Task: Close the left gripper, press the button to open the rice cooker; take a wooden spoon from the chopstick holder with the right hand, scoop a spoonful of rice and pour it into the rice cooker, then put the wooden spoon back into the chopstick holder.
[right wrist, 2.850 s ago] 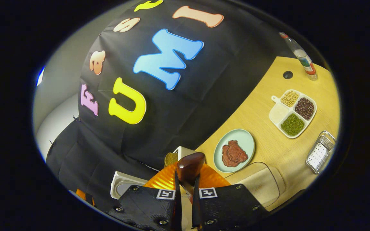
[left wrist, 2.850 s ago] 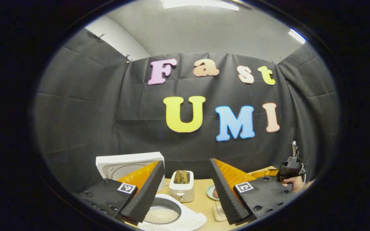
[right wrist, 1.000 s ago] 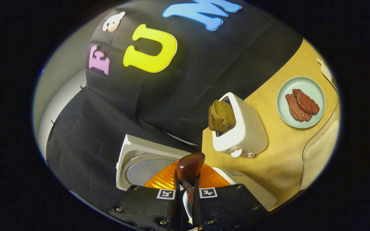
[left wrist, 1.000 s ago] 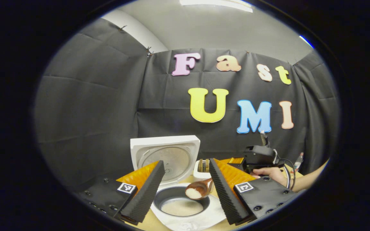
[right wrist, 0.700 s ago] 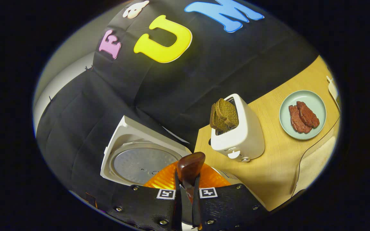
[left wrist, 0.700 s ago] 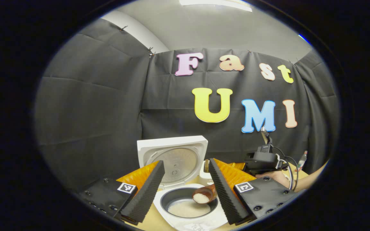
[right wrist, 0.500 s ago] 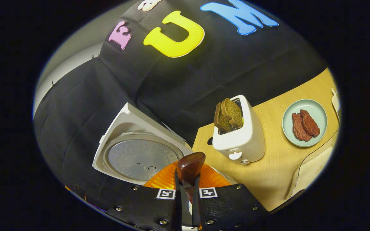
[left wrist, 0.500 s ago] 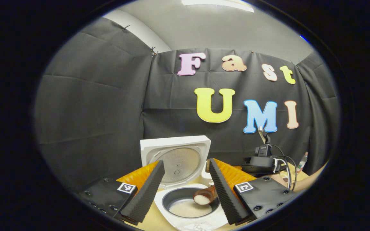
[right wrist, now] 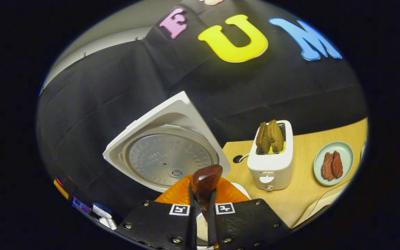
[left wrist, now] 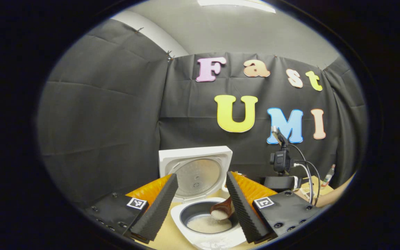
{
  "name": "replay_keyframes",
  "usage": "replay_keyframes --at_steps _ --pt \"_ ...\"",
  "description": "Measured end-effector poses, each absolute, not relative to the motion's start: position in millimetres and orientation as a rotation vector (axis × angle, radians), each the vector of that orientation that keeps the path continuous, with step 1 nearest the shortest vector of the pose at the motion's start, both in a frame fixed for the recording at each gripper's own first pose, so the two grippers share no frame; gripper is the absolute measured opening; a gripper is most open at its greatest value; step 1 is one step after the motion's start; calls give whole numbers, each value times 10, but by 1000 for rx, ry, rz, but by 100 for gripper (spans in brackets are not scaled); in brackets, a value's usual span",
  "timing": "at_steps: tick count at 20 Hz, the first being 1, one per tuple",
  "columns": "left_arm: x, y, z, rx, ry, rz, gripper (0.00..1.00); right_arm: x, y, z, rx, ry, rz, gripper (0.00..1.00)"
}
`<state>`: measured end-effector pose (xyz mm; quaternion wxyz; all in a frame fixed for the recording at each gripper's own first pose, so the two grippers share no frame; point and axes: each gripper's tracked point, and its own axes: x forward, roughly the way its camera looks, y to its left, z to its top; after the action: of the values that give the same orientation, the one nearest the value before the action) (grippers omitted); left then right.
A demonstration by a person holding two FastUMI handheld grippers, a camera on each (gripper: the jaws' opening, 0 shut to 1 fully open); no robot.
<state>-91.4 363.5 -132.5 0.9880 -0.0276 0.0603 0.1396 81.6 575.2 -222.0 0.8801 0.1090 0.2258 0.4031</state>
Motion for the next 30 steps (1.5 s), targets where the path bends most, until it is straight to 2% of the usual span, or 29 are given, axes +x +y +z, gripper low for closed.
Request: replay_keyframes --at_steps 11,22,26,30 --pt "-1013 3639 -1324 -83 98 308 96 242 5912 -1816 -15 251 1075 13" --pt "-1138 3568 -1329 -70 116 328 96 0 5726 -1645 -221 113 1168 13" --pt "-1181 3521 -1384 -86 133 324 96 62 5668 -1655 -103 177 1137 13" --pt "-1210 3478 -1347 -87 132 315 96 191 5579 -1566 155 299 1062 13"
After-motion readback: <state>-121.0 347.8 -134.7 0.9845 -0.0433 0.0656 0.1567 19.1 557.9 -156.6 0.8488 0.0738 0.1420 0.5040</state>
